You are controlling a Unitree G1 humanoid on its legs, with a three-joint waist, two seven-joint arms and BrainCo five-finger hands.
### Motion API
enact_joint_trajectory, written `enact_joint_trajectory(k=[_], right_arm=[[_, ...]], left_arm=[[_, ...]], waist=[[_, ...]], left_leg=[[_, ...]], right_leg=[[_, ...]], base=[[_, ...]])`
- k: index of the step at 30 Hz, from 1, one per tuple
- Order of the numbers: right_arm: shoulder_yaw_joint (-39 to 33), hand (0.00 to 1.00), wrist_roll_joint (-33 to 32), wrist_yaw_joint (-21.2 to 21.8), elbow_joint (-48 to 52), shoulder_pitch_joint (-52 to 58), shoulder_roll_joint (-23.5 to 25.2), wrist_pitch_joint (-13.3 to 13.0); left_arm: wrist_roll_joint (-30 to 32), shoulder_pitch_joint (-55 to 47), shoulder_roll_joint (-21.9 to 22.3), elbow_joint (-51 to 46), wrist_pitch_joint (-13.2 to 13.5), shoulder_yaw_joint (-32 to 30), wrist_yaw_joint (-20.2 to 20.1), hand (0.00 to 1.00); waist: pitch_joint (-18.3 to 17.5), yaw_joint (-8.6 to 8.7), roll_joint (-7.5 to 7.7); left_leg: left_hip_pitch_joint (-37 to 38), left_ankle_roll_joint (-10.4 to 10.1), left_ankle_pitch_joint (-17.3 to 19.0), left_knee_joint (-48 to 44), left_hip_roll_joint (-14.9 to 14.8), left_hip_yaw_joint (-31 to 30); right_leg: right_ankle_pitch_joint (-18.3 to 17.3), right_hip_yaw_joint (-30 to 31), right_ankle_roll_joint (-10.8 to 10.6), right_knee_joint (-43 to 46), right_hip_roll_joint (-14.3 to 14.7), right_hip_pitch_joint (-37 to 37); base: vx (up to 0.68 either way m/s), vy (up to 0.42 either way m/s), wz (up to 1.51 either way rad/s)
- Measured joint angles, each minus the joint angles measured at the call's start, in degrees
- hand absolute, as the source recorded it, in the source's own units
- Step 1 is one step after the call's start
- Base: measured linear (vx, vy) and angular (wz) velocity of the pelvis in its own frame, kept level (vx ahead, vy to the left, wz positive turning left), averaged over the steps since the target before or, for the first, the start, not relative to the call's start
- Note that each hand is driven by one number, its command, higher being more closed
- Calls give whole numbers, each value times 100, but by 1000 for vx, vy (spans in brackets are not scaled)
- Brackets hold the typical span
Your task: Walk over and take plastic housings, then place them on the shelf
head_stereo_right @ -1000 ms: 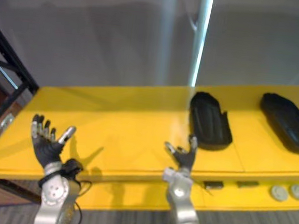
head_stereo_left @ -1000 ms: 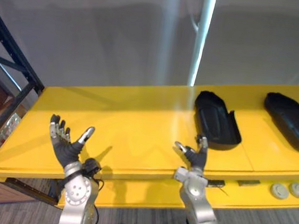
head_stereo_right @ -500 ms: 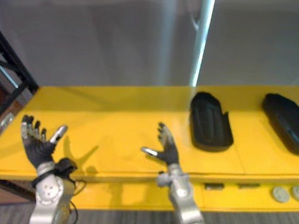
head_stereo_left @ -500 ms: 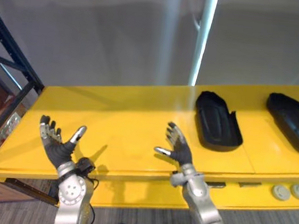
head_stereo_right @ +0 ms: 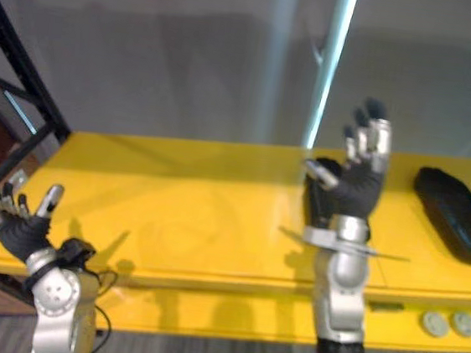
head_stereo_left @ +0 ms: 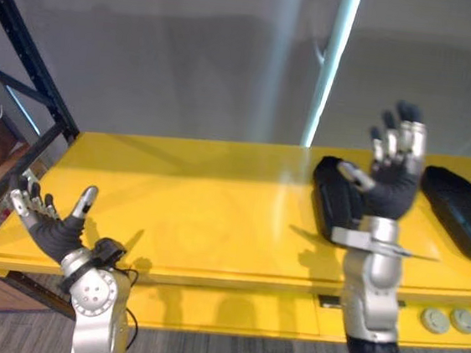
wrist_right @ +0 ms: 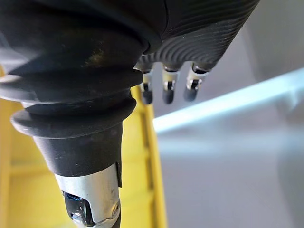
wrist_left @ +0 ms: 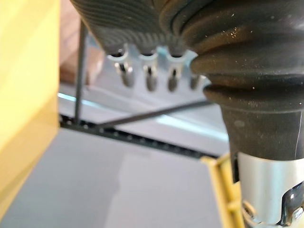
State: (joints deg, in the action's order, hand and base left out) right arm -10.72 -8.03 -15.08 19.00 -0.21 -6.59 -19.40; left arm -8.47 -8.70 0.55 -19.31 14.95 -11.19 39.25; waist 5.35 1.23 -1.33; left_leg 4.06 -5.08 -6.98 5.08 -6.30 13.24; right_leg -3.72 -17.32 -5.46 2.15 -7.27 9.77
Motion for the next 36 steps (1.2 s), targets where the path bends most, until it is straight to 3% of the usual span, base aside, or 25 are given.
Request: enact_joint_trajectory(k=[5,9,14,17,20,26,29,31,33,34,35,36], right_arm=[[-975,0,-115,-346,82,968,204,-109],[-1068,0,-701,-353,108,1428,401,-601],[-1028,0,-680,-521,159,1601,594,-688],[-1057,0,-599,-856,159,1682,593,-690],[-1072,0,-462,-1103,209,1848,592,-689],[-1180,0,-479,-1100,548,2515,702,-779],[-1152,0,-714,-949,560,2695,765,-947],[-1135,0,-836,-718,560,2684,774,-966],[-1062,0,-933,-496,555,2592,761,-967],[-999,0,-932,-348,549,2489,703,-968],[-86,0,-980,546,443,1600,244,-936],[8,0,-980,598,445,1621,256,-926]], left_arm=[[-4,-109,5,-215,282,19,-92,0],[-9,-133,-3,-256,498,349,-355,0],[-1,24,-22,-267,585,1157,-921,0],[8,266,-75,-265,591,1671,-1146,0],[2,523,-257,-204,584,2147,-1305,0],[5,1224,-416,217,355,2767,-1294,0],[36,1327,-409,273,211,2914,-1257,0],[121,1324,-417,273,164,2923,-1161,0],[231,1308,-421,272,160,2882,-1049,0],[236,1298,-415,269,160,2822,-987,0],[436,584,-408,-303,280,2346,-1070,0],[436,479,-430,-422,340,2359,-1124,0]], waist=[[101,281,-15],[130,471,2],[186,595,40],[255,613,-6],[254,821,-7],[290,1257,45],[286,1369,37],[253,1364,2],[276,1266,39],[277,1147,16],[250,564,-266],[250,473,-151]], left_leg=[[-3,-14,54,0,-67,336],[2,-5,96,-1,-76,593],[18,-11,157,-4,-79,894],[104,-20,226,-10,-73,1169],[249,-59,341,-23,-83,1552],[565,-141,555,-31,-84,2356],[691,-174,651,-32,-87,2634],[695,-187,702,-45,-92,2706],[519,-143,1004,-636,-195,2302],[320,-31,1300,-1133,-313,1649],[-200,-52,2647,-2398,-275,-825],[-215,-47,2650,-2426,-220,-801]], right_leg=[[71,330,18,-126,45,-190],[163,558,16,-200,44,-314],[241,881,-36,-173,43,-501],[342,1159,-57,-180,44,-583],[369,1537,-83,-176,71,-681],[465,2314,-173,-201,156,-850],[482,2589,-202,-209,207,-899],[496,2726,-223,-205,245,-973],[517,2900,-219,-178,257,-1057],[553,3095,-204,-171,315,-1114],[670,3848,-308,-65,575,-1389],[691,3849,-344,-76,507,-1395]], base=[[-20,14,-33],[31,22,-31],[54,20,-30],[57,31,-49],[49,41,-62],[33,31,-68],[7,2,-54],[4,-26,-33],[-4,-32,-45],[-115,307,-208],[-177,382,-195],[-184,422,-162]])
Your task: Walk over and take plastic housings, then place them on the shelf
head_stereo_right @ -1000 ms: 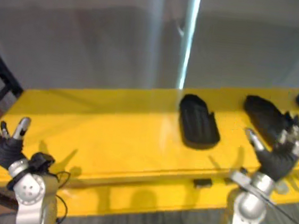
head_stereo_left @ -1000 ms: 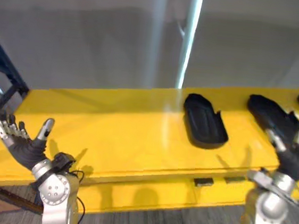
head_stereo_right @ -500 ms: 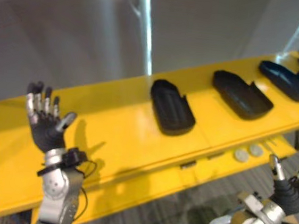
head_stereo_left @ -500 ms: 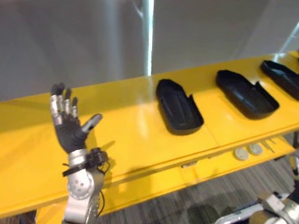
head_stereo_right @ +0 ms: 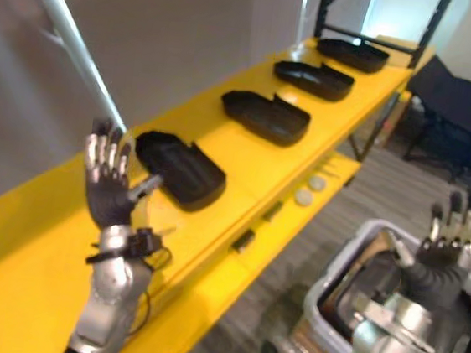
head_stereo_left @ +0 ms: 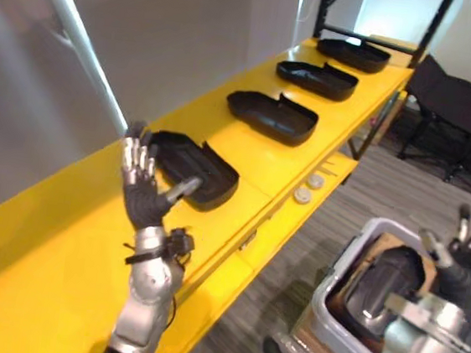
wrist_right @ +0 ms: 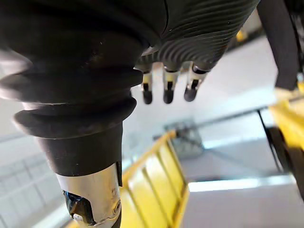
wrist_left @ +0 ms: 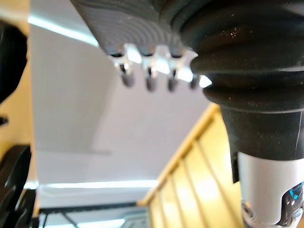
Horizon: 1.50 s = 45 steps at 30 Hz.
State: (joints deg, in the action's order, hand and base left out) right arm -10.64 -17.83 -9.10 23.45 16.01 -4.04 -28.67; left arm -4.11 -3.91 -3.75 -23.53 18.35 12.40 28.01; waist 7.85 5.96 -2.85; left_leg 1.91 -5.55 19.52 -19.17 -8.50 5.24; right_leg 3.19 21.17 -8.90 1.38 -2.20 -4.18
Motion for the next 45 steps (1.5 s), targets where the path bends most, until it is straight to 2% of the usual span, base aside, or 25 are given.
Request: enact_joint_trajectory(k=[2,3,5,7,10,11,12,14,16,17,18,19,20,21,22,23,24,25,26,30,31,34,37,40,45], right_arm=[[23,0,2,48,15,-8,-1,0],[325,0,-50,7,71,-214,-25,28],[559,0,-152,-354,49,-283,-40,499],[771,0,-174,-472,51,-78,28,659],[930,0,-170,-279,79,403,220,653],[957,0,-171,-152,75,539,215,639],[972,0,-170,-76,76,622,195,630],[982,0,-137,-54,78,577,59,464],[1054,0,17,-77,42,362,-65,410],[1183,0,182,-110,-70,95,-168,367],[1365,0,321,-221,-268,-190,-247,375],[1470,0,341,-265,-391,-318,-308,383],[1592,0,393,-353,-581,-545,-355,391],[1671,0,490,-410,-885,-863,-378,470],[1717,0,524,-501,-1067,-972,-338,492],[1735,0,525,-527,-1161,-972,-329,502],[1797,0,537,-534,-1345,-966,-326,562],[1851,0,545,-527,-1403,-945,-303,639],[1908,0,568,-481,-1489,-963,-232,682],[1915,0,511,-323,-1518,-774,-229,836],[1925,0,502,-167,-1523,-740,-212,915],[1924,0,385,-15,-1630,-743,-233,1096],[1986,0,269,119,-2009,-785,-286,1196],[1984,0,281,-58,-2032,-562,-282,1383],[1678,0,-37,-367,-2111,-20,-275,1791]], left_arm=[[-1,-139,-25,-95,42,3,-17,0],[-34,-386,-28,-266,150,155,-295,0],[-295,-396,-7,-338,309,486,-1228,0],[-452,-396,-21,-343,387,772,-1586,0],[-522,-215,-23,-341,451,1044,-1717,0],[-475,-181,-41,-330,451,1189,-1703,0],[-466,-183,-53,-322,452,1307,-1697,0],[-384,163,-30,-33,479,1695,-1696,0],[-396,371,-27,222,506,1770,-1721,0],[-408,445,-22,351,506,1763,-1741,0],[-445,591,-41,466,502,1726,-1752,0],[-449,680,-49,577,497,1682,-1759,0],[-444,830,-97,711,484,1682,-1785,0],[-438,981,-119,802,482,1591,-1810,0],[-437,1075,-116,884,428,1524,-1804,0],[-435,1099,-113,918,401,1521,-1806,0],[-435,1063,-116,949,369,1516,-1796,0],[-435,1042,-158,951,317,1519,-1771,0],[-435,1066,-242,992,245,1518,-1732,0],[-480,999,-266,1301,-16,1501,-1633,0],[-522,979,-260,1299,-22,1375,-1519,0],[-635,895,-201,1295,-179,1231,-1326,0],[-677,524,-31,1287,-234,1197,-1105,0],[-672,-28,-14,1285,-370,1201,-1084,0],[-582,-528,-175,1968,-976,1232,-1365,0]], waist=[[-50,-106,119],[-78,-193,118],[-50,-280,95],[-20,-331,103],[137,-384,153],[198,-378,196],[199,-376,158],[202,-352,141],[191,-372,196],[170,-377,203],[150,-372,296],[151,-377,302],[113,-413,251],[76,-601,64],[122,-468,38],[127,-430,54],[105,-419,132],[55,-447,197],[-37,-453,395],[-73,-432,300],[-42,-437,379],[-25,-498,410],[70,-521,283],[86,-521,305],[138,-514,335]], left_leg=[[-16,11,6,-47,51,6],[-241,38,110,-313,113,-140],[-590,80,200,-679,143,-283],[-543,104,308,-929,144,-271],[-384,226,587,-1340,-4,216],[-288,309,681,-1366,-75,474],[-273,335,685,-1347,-88,609],[-248,457,588,-1262,-303,1118],[-117,355,397,-1103,-341,1446],[-42,300,323,-1057,-399,1661],[-36,304,285,-1093,-315,1724],[-110,318,305,-1005,-217,1493],[-185,335,287,-767,-9,1146],[-109,342,3,-431,-145,1308],[-70,307,-152,-299,-235,1461],[-25,278,-215,-222,-258,1497],[108,178,-294,-112,-337,1650],[114,143,-311,-128,-406,1744],[79,-8,-363,-108,-455,1762],[312,-357,-907,566,-828,1979],[303,-396,-946,530,-892,2062],[107,-403,-948,419,-896,2035],[19,-392,-951,458,-919,1877],[121,-368,-911,552,-826,1877],[-132,-282,-786,508,-417,1513]], right_leg=[[5,-27,-8,-2,-63,10],[4,-79,-3,138,-84,-147],[3,-193,-2,357,-81,-405],[14,-242,-16,556,-46,-392],[87,-477,7,1099,118,-588],[186,-794,143,986,77,-567],[59,-1031,353,842,3,-566],[-187,-1951,641,1695,-227,-935],[-334,-2351,829,2278,-440,-892],[-614,-2724,941,2589,-610,-773],[-426,-3138,731,2399,-600,-769],[-307,-3171,733,2196,-529,-767],[30,-3000,610,1631,-370,-748],[242,-2894,854,1246,-239,-703],[-580,-3242,1438,2414,-541,-835],[-752,-3319,1416,2843,-760,-840],[-747,-3430,1340,3174,-1208,-652],[-483,-3443,1325,3101,-1505,-480],[-116,-3387,887,2788,-1594,-345],[-84,-3522,770,2309,-1021,-352],[-305,-3596,527,2019,-949,-243],[-465,-3726,324,1212,-771,-115],[-163,-3539,280,570,-521,-62],[-22,-3374,274,357,-487,-67],[221,-3387,147,129,-779,-167]], base=[[-76,114,4],[-68,108,18],[-86,79,18],[-84,71,-6],[-164,66,-89],[-268,14,-123],[-283,30,-115],[-193,63,-110],[-66,-10,-89],[-16,-66,-117],[-35,-84,-108],[-81,-61,-108],[-142,-74,-147],[-120,-82,-149],[-95,-94,-117],[-20,-120,-57],[6,-184,-58],[31,-276,-73],[12,-215,-52],[15,-223,-47],[-41,-210,-49],[-77,-224,-52],[-87,-105,-46],[-71,25,-35],[-50,105,3]])
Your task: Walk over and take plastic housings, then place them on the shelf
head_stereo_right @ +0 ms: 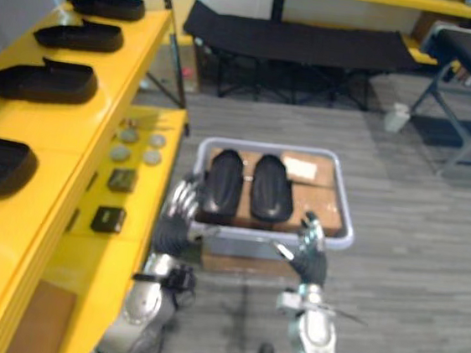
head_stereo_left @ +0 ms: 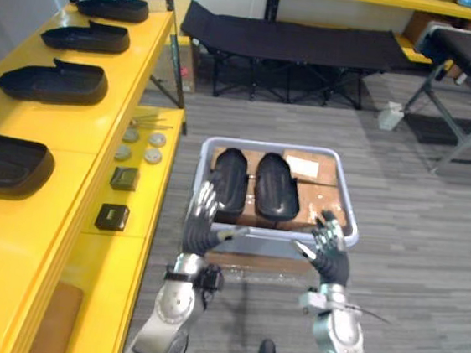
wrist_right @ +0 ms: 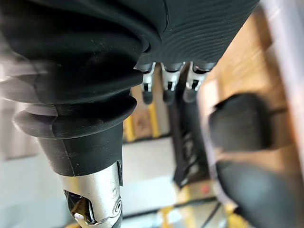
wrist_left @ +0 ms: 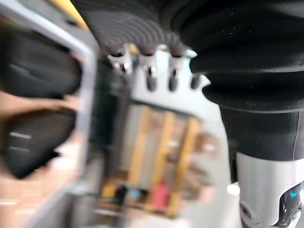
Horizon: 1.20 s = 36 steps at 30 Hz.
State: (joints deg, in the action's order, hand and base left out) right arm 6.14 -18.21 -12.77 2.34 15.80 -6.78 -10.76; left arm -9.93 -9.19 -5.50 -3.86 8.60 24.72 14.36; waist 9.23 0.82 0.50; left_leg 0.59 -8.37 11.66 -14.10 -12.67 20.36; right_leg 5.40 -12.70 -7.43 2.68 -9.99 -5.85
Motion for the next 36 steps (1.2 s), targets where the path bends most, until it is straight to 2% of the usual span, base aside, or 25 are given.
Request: enact_joint_trajectory(k=[3,5,9,10,13,16,19,21,23,25,26,27,28,30,31,34,36], right_arm=[[-277,0,-248,-114,-296,-117,0,14],[-326,0,-303,-245,-576,-352,1,-6],[-582,0,-352,-615,-1132,-1263,-64,-55],[-801,0,-362,-783,-1496,-1869,-236,-82],[-969,0,-413,-1033,-1856,-2652,-576,-213],[-1014,0,-488,-1227,-1873,-3183,-787,-396],[-994,0,-704,-1172,-1862,-3247,-785,-618],[-1002,0,-809,-891,-1605,-2804,-669,-663],[-1014,0,-797,-614,-1299,-2200,-514,-700],[-1068,0,-796,-419,-1150,-1571,-278,-758],[-1081,0,-791,-334,-1129,-1286,-139,-817],[-1113,0,-721,-322,-1000,-890,89,-936],[-1122,0,-653,-319,-924,-785,156,-987],[-1155,0,-502,-346,-608,-548,341,-1302],[-1233,0,-398,-344,-325,-408,421,-1460],[-1518,0,-238,-279,288,-94,550,-1596],[-1578,0,-235,-37,479,53,594,-1606]], left_arm=[[432,190,-125,829,-367,-93,-239,0],[610,261,-292,1325,-574,-251,-282,0],[612,232,-553,1865,-664,-316,-464,0],[663,254,-530,2169,-668,-305,-491,0],[783,281,-518,2484,-640,-220,-490,0],[782,238,-518,2622,-488,-221,-467,0],[776,179,-483,2677,-89,-334,-447,0],[775,76,-396,2593,275,-489,-454,0],[751,13,-277,2426,528,-618,-496,0],[656,10,-243,2181,628,-657,-622,0],[560,-31,-250,2000,644,-671,-702,0],[517,-83,-248,1765,687,-738,-823,0],[518,-99,-250,1710,720,-769,-835,0],[437,-98,-299,1579,838,-834,-779,0],[244,-89,-300,1422,949,-846,-709,0],[-205,27,-286,1001,1242,-969,-576,0],[-643,114,-267,697,1380,-1098,-570,0]], waist=[[198,31,-59],[434,7,-6],[844,-82,-5],[995,-118,-38],[1174,-189,-97],[1308,-302,-131],[1335,-350,-155],[1335,-339,-155],[1335,-305,-154],[1342,-284,-143],[1350,-250,-124],[1367,-231,-64],[1370,-213,-41],[1327,-122,48],[1320,-55,53],[1307,10,65],[1241,40,124]], left_leg=[[-385,23,6,-234,163,-419],[-573,49,-11,-272,239,-520],[-903,73,-4,-451,294,-606],[-1003,107,7,-532,337,-639],[-1133,142,32,-683,348,-742],[-1184,148,36,-755,348,-820],[-1265,172,91,-851,347,-881],[-1254,172,183,-942,337,-871],[-1227,165,332,-1024,317,-861],[-1090,169,484,-1136,277,-836],[-987,167,584,-1240,223,-803],[-784,167,720,-1431,159,-697],[-727,173,772,-1492,147,-675],[-625,205,846,-1572,124,-559],[-637,224,906,-1573,92,-555],[-623,227,997,-1665,-34,-575],[-559,182,997,-1635,-69,-758]], right_leg=[[234,-138,-49,-192,-139,-23],[356,-233,-73,-346,-212,-44],[488,-327,-90,-453,-272,-168],[543,-327,-102,-457,-314,-210],[592,-371,-106,-477,-327,-211],[596,-419,-102,-456,-327,-197],[596,-451,-102,-442,-326,-198],[587,-430,-103,-432,-325,-177],[537,-409,-89,-400,-317,-144],[241,-323,-6,48,-339,-226],[7,-242,-6,495,-373,-324],[-312,-119,17,1331,-455,-569],[-366,-116,50,1545,-481,-641],[-305,-111,6,1458,-489,-654],[-135,-103,-72,1146,-464,-580],[182,-54,-46,712,-297,-326],[170,-44,-48,610,-217,-116]], base=[[-29,115,29],[-63,58,27],[-86,8,15],[-78,18,11],[-70,24,13],[-56,-5,9],[-59,2,7],[-50,17,-7],[-30,30,-14],[-5,74,-21],[47,127,-39],[47,89,-46],[54,91,-61],[35,65,-58],[5,107,-41],[-20,118,-9],[7,47,28]])
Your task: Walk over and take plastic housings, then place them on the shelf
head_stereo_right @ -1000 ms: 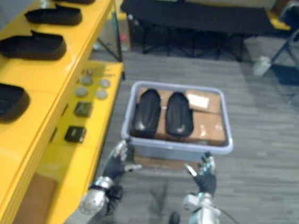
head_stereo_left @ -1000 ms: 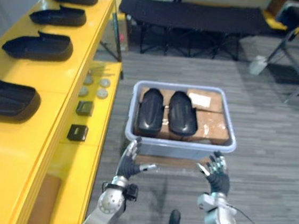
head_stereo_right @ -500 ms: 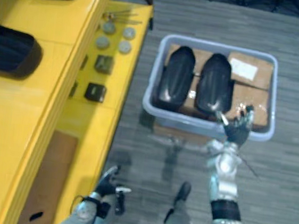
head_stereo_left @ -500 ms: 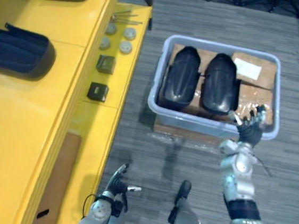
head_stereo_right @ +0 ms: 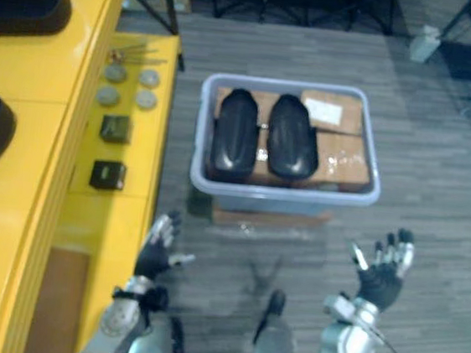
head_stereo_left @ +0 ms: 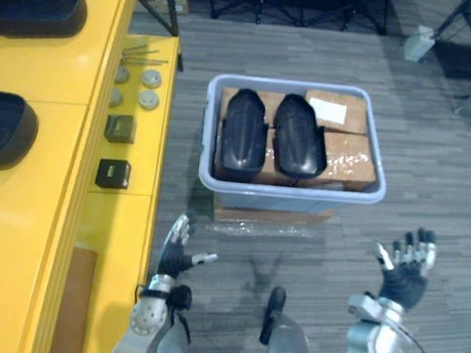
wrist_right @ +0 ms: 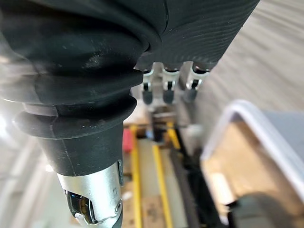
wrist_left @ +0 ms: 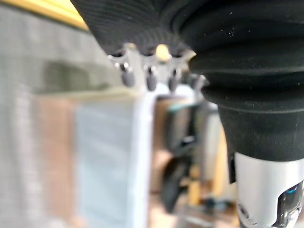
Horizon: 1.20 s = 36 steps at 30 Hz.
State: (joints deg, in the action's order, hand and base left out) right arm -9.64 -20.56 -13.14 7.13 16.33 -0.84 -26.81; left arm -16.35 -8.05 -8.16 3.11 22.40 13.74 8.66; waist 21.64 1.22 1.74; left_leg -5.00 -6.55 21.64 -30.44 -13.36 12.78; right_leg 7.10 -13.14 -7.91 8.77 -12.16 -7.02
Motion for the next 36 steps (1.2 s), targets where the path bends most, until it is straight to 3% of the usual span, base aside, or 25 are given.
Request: enact_joint_trajectory(k=[2,4,5,7,8,9,10,13,14,15,17,19,21,24,29,33,36], right_arm=[[12,0,66,224,80,95,5,-19],[21,0,367,299,84,68,8,-16],[36,0,498,320,83,-38,-53,24],[214,0,538,369,83,-147,-181,62],[271,0,508,454,106,-225,-221,77],[250,0,475,444,132,-225,-267,81],[227,0,415,422,130,-229,-411,93],[132,0,96,340,105,-304,-678,152],[140,0,51,313,100,-314,-694,197],[211,0,48,278,65,-322,-678,250],[472,0,53,168,22,-290,-616,347],[865,0,10,165,-154,-247,-419,449],[1159,0,-376,210,-384,-209,-102,472],[1397,0,-729,435,-678,-112,50,464],[1926,0,-807,949,-1017,-119,44,591],[2013,0,-813,928,-1280,-223,-6,619],[2013,0,-807,930,-1320,-343,-105,615]], left_arm=[[-391,102,4,-273,96,-125,-4,0],[-608,122,27,-471,81,-112,-3,0],[-735,114,146,-507,-55,-106,8,0],[-983,-25,310,-501,-206,-16,-7,0],[-1023,-124,333,-491,-314,157,-58,0],[-1023,-191,361,-457,-379,325,-112,0],[-1024,-329,418,-418,-387,495,-202,0],[-1006,-475,639,-415,-384,841,-295,0],[-1006,-477,655,-419,-383,850,-292,0],[-1004,-491,627,-435,-379,837,-292,0],[-968,-491,587,-479,-381,827,-292,0],[-959,-577,487,-609,-381,764,-297,0],[-939,-536,296,-620,-395,766,-334,0],[-580,-380,292,-627,-480,755,-223,0],[-577,69,305,-750,-583,478,-121,0],[-559,172,301,-763,-630,430,-138,0],[-560,207,294,-761,-641,431,-114,0]], waist=[[-100,97,64],[-264,115,94],[-283,118,41],[-360,104,-71],[-400,113,-147],[-420,115,-204],[-481,113,-331],[-665,110,-625],[-688,99,-654],[-701,37,-663],[-722,-45,-620],[-780,-79,-477],[-890,-141,-200],[-1011,-199,2],[-1048,-207,27],[-1091,-223,-105],[-1114,-211,-194]], left_leg=[[-22,-86,-49,66,-11,-296],[-117,-165,-95,74,-14,-543],[-115,-206,-135,84,-101,-713],[-118,-103,-307,172,-174,-761],[-213,89,-551,182,-179,-730],[-252,144,-709,211,-175,-672],[-204,69,-885,416,-176,-582],[-136,-1,-945,927,-52,-268],[-49,-24,-959,1112,42,-279],[192,-179,-1078,1535,209,-292],[391,-102,-1235,1877,414,-246],[401,-90,-1235,1902,478,-108],[400,-73,-1225,1956,519,-35],[496,-47,-1210,2000,539,28],[485,31,-1087,1841,535,26],[336,110,-707,1177,397,19],[176,219,-503,811,256,43]], right_leg=[[-151,100,-99,28,51,139],[-624,95,-240,255,58,142],[-814,-41,-180,452,145,199],[-975,-232,-60,568,242,228],[-1008,-391,-7,504,236,290],[-1001,-532,14,406,222,383],[-986,-721,43,265,213,533],[-907,-1030,40,-21,117,717],[-888,-1029,23,-41,78,726],[-856,-984,-23,-43,2,729],[-695,-815,-36,-131,-119,708],[-588,-646,-62,-267,-160,687],[-498,-534,-73,-333,-178,607],[-405,-393,-22,-339,-181,604],[-271,-394,-5,-279,-188,605],[-269,-283,-2,419,-251,343],[4,-190,260,389,-247,252]], base=[[50,-41,67],[82,-124,70],[84,-172,59],[74,-167,48],[61,-140,49],[107,-201,74],[105,-133,70],[85,-18,53],[59,62,21],[33,93,-1],[2,139,-11],[-11,111,-20],[-5,96,-21],[12,61,-15],[-25,57,-4],[-57,105,-9],[-101,126,-22]])
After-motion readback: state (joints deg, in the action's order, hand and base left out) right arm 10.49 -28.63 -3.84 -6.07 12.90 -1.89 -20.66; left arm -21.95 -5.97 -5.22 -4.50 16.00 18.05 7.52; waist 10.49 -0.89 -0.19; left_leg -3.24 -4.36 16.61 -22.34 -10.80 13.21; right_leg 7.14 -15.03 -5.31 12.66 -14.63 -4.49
